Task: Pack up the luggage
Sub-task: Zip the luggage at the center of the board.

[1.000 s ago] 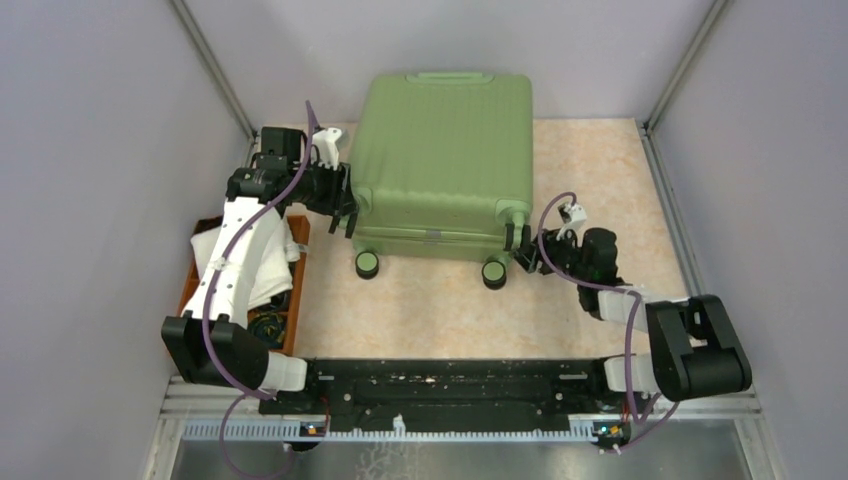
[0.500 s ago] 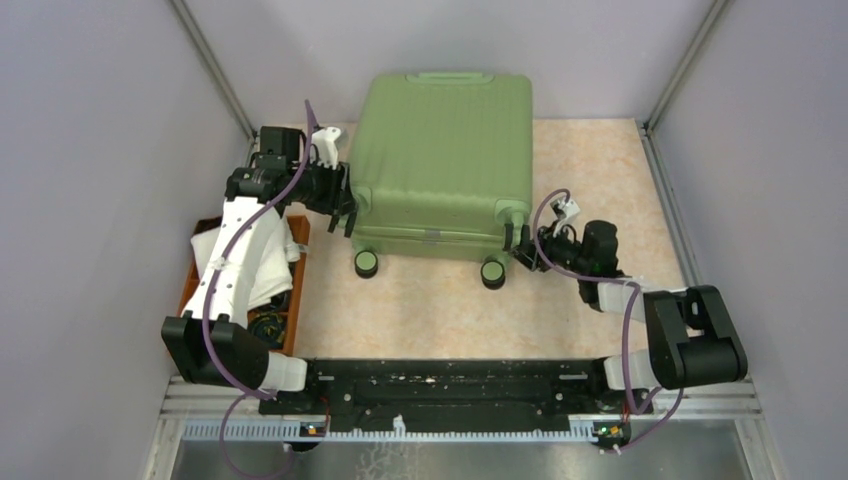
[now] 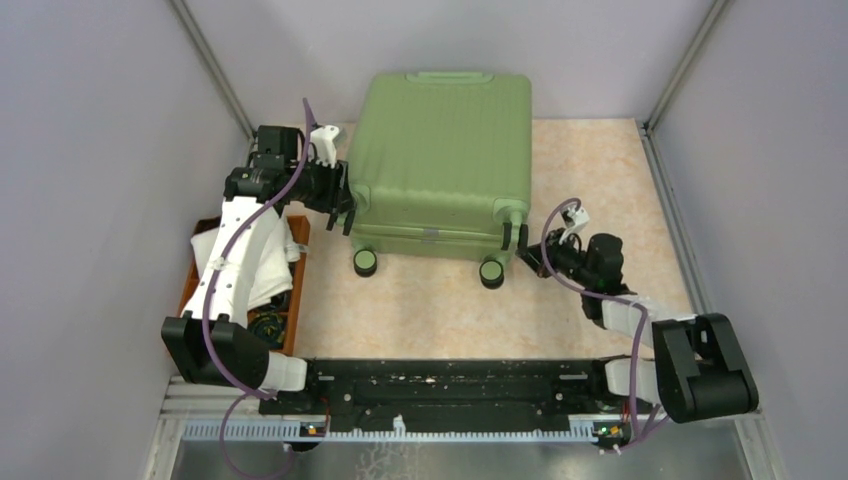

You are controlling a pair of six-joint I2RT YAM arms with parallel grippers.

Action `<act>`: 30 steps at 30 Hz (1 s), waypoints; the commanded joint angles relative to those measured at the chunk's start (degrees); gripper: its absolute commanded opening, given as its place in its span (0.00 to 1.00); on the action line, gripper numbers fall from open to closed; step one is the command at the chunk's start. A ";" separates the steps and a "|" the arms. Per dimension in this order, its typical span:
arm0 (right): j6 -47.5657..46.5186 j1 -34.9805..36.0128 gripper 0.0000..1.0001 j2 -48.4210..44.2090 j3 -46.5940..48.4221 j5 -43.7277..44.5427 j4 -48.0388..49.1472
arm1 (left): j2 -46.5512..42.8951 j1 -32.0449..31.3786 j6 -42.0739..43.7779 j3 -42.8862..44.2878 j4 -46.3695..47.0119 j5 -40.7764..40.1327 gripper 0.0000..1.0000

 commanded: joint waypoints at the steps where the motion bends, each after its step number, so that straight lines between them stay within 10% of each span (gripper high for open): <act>1: 3.35 0.31 0.00 -4.66 -1.40 4.38 5.34 | -2.25 -0.83 1.17 2.49 8.11 9.17 0.00; 30: 2.90 33.77 0.00 -15.81 -7.30 38.65 0.10 | -5.15 -1.40 -2.34 -4.21 13.88 19.05 0.00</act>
